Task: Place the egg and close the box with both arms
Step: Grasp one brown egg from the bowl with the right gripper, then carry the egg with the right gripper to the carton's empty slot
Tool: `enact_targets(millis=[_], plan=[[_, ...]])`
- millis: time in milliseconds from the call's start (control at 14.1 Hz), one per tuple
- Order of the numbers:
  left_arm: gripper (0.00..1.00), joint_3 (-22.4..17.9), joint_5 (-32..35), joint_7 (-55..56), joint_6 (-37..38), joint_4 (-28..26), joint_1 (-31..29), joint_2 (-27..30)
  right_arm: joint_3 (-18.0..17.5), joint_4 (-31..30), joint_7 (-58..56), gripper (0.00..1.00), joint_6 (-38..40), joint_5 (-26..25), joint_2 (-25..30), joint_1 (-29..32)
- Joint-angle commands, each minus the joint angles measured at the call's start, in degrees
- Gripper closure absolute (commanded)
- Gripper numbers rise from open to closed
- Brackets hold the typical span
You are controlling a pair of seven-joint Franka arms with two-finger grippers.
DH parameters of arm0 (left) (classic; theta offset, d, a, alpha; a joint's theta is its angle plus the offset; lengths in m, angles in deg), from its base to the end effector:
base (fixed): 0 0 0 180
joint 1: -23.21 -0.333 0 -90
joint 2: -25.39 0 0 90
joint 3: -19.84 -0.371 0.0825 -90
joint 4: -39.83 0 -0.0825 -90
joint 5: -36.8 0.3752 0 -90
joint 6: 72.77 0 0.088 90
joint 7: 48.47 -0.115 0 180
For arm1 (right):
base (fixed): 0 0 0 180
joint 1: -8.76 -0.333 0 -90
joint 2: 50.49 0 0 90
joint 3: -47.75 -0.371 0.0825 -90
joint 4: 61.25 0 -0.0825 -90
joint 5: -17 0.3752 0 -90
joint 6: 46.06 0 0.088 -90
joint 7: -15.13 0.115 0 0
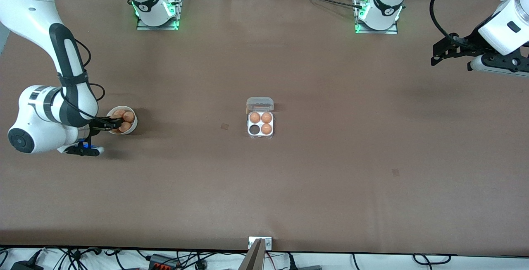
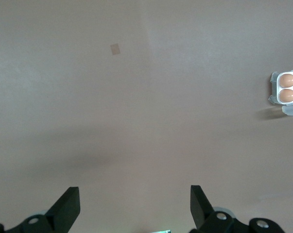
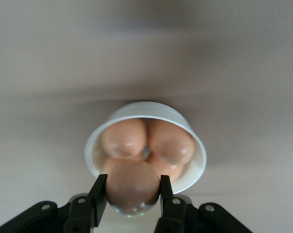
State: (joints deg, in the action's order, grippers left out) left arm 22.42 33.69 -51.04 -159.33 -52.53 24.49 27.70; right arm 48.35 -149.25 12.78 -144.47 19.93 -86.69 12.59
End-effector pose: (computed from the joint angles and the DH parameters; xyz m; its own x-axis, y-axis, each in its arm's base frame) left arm 0.5219 -0.0423 0.6692 0.9917 -0.1149 -0.0584 -0.1117 -0.9922 0.0551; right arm 0.6701 -0.0456 0.2993 0.9005 -0.0370 -0.4333 -0.0669 -0.9963 -0.0539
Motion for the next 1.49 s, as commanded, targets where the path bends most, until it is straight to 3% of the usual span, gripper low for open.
enact_targets(millis=[0, 213, 498, 853, 1422], plan=[[0.00, 0.23, 0.74, -0.60, 1.39, 2.44, -0.23, -1.25, -6.11, 8.18, 0.15, 0.88, 5.58, 0.58, 0.78, 0.22], [0.00, 0.23, 0.74, -0.60, 1.48, 2.36, -0.23, -1.25, -11.85, 10.48, 6.28, 0.88, 3.06, 0.32, 0.61, -3.11], [0.00, 0.23, 0.74, -0.60, 1.39, 2.44, -0.23, -1.25, -12.03, 11.10, 17.62, 0.88, -3.45, 0.31, -0.18, -14.79], [0.00, 0.32, 0.74, -0.34, 1.39, 2.44, -0.23, -1.25, -12.21, 11.01, 29.83, 0.88, -11.79, 0.49, -3.60, -23.41], [0.00, 0.14, 0.65, -0.34, 1.57, 2.36, -0.40, -1.25, -12.29, 11.01, 44.00, 0.88, -24.18, 0.49, -9.05, -29.93]])
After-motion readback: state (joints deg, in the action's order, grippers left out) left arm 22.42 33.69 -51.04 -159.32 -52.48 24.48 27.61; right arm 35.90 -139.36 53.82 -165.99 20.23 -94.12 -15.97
